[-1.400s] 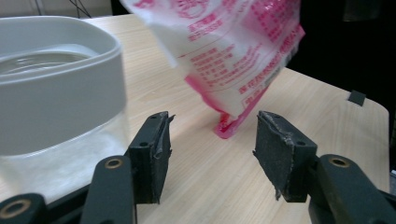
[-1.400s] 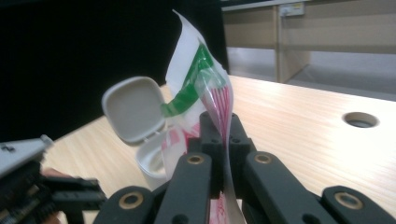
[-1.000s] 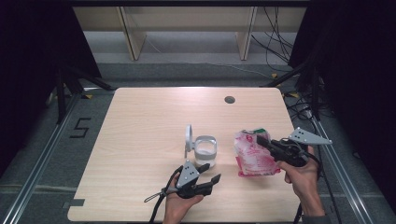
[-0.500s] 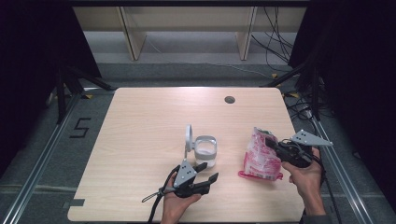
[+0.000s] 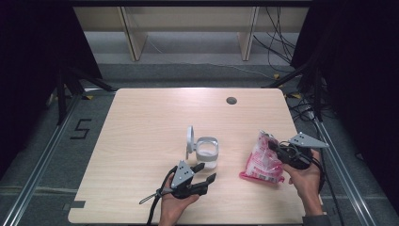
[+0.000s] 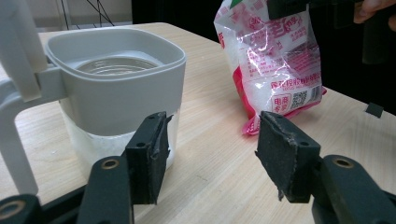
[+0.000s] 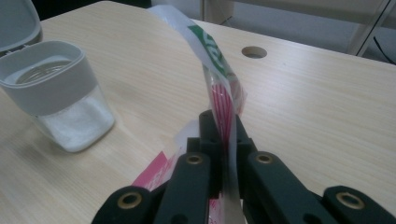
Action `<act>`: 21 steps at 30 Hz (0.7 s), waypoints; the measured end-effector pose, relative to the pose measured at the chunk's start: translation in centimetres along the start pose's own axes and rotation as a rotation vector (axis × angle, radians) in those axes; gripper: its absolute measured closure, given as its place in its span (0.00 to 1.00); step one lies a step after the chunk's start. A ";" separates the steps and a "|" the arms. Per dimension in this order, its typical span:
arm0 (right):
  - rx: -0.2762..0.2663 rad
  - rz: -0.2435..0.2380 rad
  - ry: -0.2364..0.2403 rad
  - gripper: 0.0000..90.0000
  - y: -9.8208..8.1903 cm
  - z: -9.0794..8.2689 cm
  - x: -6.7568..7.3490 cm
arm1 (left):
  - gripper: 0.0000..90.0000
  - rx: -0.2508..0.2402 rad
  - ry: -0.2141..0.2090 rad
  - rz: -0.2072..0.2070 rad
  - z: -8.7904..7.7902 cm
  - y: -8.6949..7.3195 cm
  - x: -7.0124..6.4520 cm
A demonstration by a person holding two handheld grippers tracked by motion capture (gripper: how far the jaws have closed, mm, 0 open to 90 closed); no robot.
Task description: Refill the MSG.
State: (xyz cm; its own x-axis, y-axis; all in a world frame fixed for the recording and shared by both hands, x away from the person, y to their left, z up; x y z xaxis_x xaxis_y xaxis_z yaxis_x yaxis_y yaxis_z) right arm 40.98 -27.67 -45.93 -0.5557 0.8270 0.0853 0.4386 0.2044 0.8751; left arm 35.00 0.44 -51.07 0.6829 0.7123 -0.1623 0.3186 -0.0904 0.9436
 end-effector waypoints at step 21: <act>0.069 0.021 -0.072 0.95 -2.0 1.1 -1.3 | 0.47 0.002 0.026 -0.005 -0.5 -0.1 1.0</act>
State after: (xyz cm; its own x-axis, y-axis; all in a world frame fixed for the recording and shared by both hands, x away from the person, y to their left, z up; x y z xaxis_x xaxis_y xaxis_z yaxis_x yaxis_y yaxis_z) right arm 41.61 -28.60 -48.29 -0.4949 0.8664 0.0672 0.4986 0.2198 0.8385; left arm 35.33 1.52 -51.14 0.6643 0.7303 -0.1592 0.3230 -0.0884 0.9423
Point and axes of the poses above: each handheld gripper's, and its own axes: z roughly forward along the jaws, y roughly out of its top, x roughly to its left, the point moved 6 cm from there along z, roughly forward along the jaws, and after that the axes turned 3 degrees about y, right-handed, at the moved point
